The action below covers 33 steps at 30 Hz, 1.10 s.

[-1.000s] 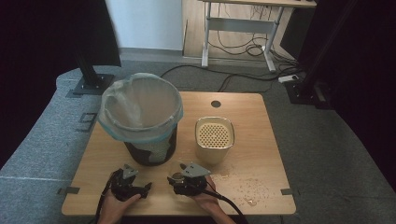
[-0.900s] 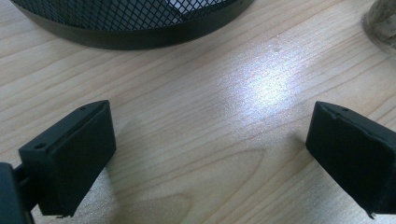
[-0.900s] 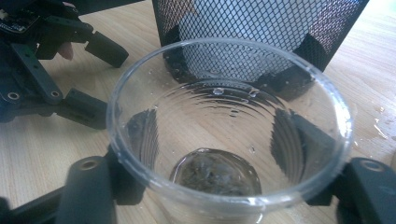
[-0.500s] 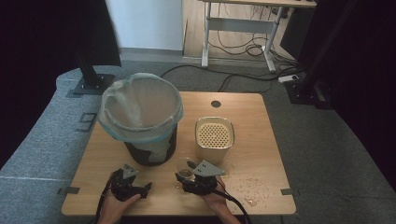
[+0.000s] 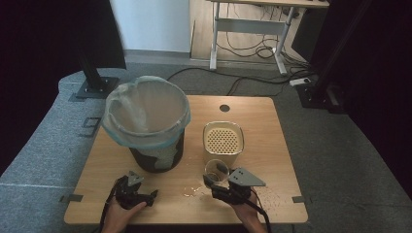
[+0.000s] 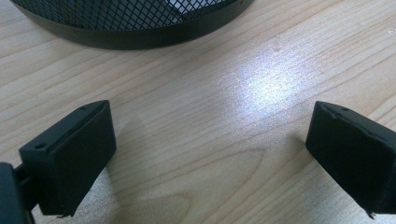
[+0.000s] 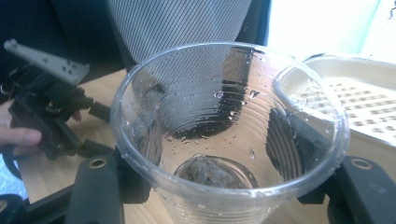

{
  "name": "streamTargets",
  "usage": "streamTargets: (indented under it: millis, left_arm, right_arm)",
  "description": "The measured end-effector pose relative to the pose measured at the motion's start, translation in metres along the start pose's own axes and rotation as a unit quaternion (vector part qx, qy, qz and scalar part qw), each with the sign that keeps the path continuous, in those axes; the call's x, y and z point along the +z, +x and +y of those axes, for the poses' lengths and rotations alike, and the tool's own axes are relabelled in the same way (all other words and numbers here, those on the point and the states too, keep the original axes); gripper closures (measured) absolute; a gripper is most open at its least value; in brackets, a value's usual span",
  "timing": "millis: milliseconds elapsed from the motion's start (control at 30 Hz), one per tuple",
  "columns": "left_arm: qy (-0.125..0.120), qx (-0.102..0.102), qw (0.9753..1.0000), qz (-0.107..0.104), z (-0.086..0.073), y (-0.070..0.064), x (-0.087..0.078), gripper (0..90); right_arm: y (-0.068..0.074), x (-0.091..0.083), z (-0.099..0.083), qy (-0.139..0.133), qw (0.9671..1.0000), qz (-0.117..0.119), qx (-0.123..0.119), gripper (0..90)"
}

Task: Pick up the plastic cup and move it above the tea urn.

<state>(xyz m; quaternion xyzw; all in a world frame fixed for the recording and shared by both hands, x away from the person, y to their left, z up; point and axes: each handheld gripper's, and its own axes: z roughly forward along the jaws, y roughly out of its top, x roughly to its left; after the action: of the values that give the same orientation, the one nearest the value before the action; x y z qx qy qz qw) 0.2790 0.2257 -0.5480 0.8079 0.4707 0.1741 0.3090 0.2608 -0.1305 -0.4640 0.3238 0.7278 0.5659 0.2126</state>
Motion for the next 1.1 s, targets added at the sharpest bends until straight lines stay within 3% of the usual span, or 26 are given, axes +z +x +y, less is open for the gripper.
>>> streamTargets:
  millis: [267, 400, 600, 633, 667, 700, 867, 1100]
  left_arm:
    - [0.002, 0.002, 1.0, 0.0, 0.0, 0.0, 0.0, 1.1]
    - [0.002, 0.002, 1.0, 0.0, 0.0, 0.0, 0.0, 1.1]
    - [0.002, 0.001, 1.0, 0.0, 0.0, 0.0, 0.0, 1.1]
    - [0.002, 0.001, 1.0, 0.0, 0.0, 0.0, 0.0, 1.1]
    - [0.001, 0.001, 1.0, 0.0, 0.0, 0.0, 0.0, 1.1]
    - [0.001, 0.001, 1.0, 0.0, 0.0, 0.0, 0.0, 1.1]
    - [0.0, 0.001, 1.0, 0.0, 0.0, 0.0, 0.0, 1.1]
    - [0.001, 0.001, 1.0, 0.001, 0.0, 0.0, 0.0, 1.1]
  right_arm:
    - [-0.015, -0.024, 0.019, -0.038, 0.999, -0.019, 0.011, 36.7]
    - [-0.021, -0.028, 0.026, -0.044, 0.9987, -0.023, 0.012, 36.8]
    - [-0.045, -0.036, 0.048, -0.055, 0.9972, -0.05, 0.008, 37.1]
    - [-0.045, -0.036, 0.048, -0.055, 0.9972, -0.05, 0.008, 37.1]
    - [-0.056, -0.035, 0.052, -0.053, 0.9967, -0.059, 0.016, 37.3]
    - [-0.056, -0.035, 0.052, -0.053, 0.9967, -0.059, 0.016, 37.3]
    - [-0.082, -0.028, 0.063, -0.049, 0.995, -0.085, 0.02, 37.3]
    - [-0.098, -0.013, 0.078, -0.041, 0.9938, -0.101, 0.02, 37.3]
